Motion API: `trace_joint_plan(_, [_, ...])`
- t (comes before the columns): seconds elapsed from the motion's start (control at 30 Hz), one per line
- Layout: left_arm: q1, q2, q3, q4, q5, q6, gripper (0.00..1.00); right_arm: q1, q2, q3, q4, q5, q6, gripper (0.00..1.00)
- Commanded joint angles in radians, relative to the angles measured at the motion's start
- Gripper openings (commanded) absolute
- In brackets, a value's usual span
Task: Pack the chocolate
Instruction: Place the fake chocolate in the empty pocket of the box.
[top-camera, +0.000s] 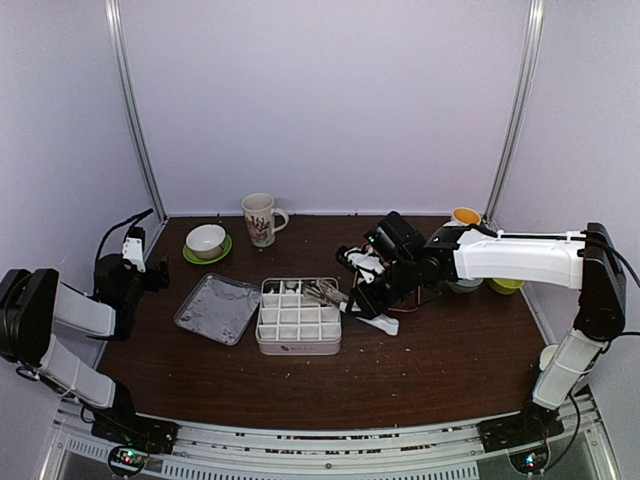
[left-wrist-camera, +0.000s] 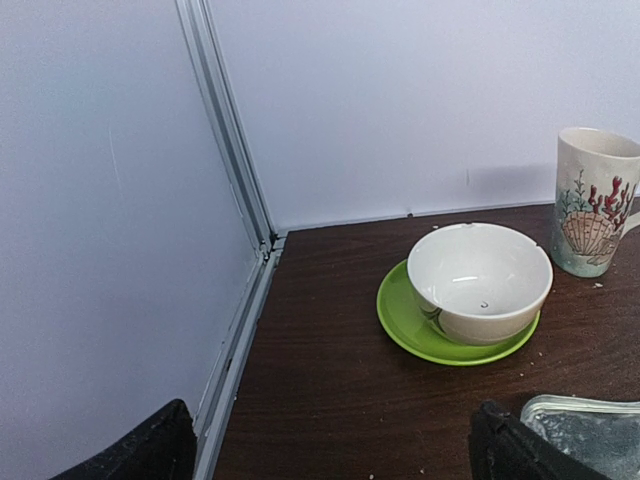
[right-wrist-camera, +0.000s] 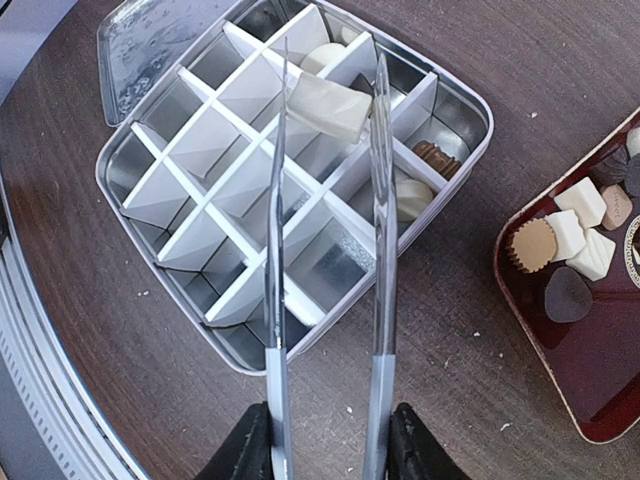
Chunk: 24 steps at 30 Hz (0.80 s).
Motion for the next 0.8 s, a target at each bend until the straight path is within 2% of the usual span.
trace_joint_plan(0.0, [0.008,0.004,0.02,0.027,0.006,0.002,0.98,0.008,-0.014,0.031,0.038,0.023,-0.008,0.38])
trace_joint_plan(0.77, [0.008,0.005,0.02,0.027,0.006,0.002,0.98,0.008,-0.025,0.021,0.053,0.031,-0.008,0.42])
